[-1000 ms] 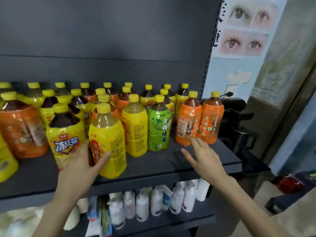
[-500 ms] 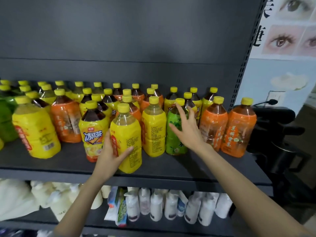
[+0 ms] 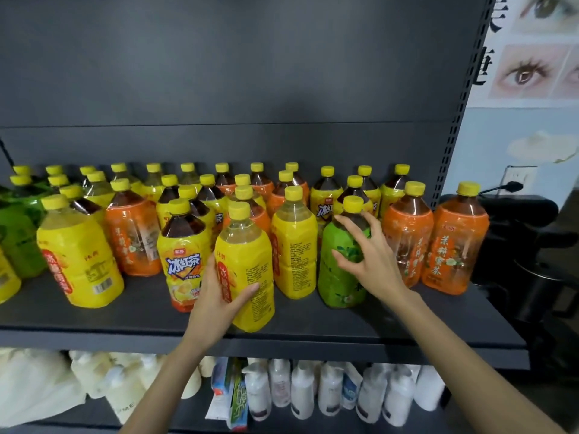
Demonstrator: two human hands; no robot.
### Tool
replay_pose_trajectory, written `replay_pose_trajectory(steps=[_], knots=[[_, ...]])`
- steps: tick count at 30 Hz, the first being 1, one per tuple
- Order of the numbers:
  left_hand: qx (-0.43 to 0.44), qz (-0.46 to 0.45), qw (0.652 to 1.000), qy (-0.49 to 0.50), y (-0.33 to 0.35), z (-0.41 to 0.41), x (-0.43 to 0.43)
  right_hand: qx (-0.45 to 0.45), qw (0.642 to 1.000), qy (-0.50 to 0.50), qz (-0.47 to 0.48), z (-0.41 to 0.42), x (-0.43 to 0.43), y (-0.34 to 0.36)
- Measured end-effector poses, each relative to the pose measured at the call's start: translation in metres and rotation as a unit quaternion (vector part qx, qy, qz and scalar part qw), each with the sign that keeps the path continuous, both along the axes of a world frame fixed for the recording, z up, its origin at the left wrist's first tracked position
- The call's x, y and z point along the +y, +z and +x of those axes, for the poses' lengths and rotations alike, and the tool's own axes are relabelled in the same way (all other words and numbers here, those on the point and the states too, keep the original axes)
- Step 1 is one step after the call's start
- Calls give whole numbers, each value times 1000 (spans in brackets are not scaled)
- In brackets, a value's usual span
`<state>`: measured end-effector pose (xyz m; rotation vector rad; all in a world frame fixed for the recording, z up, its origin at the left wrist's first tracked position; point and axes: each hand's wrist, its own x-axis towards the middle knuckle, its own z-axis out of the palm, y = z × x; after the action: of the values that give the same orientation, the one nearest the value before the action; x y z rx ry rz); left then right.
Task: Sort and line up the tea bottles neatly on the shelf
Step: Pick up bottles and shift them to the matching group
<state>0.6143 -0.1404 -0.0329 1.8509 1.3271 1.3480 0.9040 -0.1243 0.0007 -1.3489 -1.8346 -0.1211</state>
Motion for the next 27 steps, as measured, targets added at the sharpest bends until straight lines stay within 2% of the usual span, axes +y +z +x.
replay_pose_trajectory(steps=[4,8,10,12,14,16,17,19,21,24,27], knots=[[-12,-1,1000,-6,-2,1,0,-9,999,41,11,9,-24,-1],[-18,3,1000,12,-7,5,0,16,998,36,46,3,-38,-7],[-10,5,999,46,-9,14,-4,93,994,42,38,-2,-40,-19],[11,16,992,122,-8,28,-16,234,969,65,-45,-7,-41,-33],[66,125,973,184,-4,45,-32,342,924,94,-144,-4,-40,-39],[120,249,953,126,-5,62,-43,362,904,113,-199,1,-42,-35],[144,263,952,62,-7,70,-47,355,903,119,-210,3,-43,-31],[163,193,965,-65,-8,89,-53,351,900,139,-217,5,-46,-29],[119,68,980,-144,-13,108,-53,351,897,160,-218,7,-52,-30],[0,-45,980,-196,-21,129,-43,361,884,183,-232,9,-68,-28],[-87,-76,978,-176,-22,134,-46,360,880,204,-232,12,-82,-23]])
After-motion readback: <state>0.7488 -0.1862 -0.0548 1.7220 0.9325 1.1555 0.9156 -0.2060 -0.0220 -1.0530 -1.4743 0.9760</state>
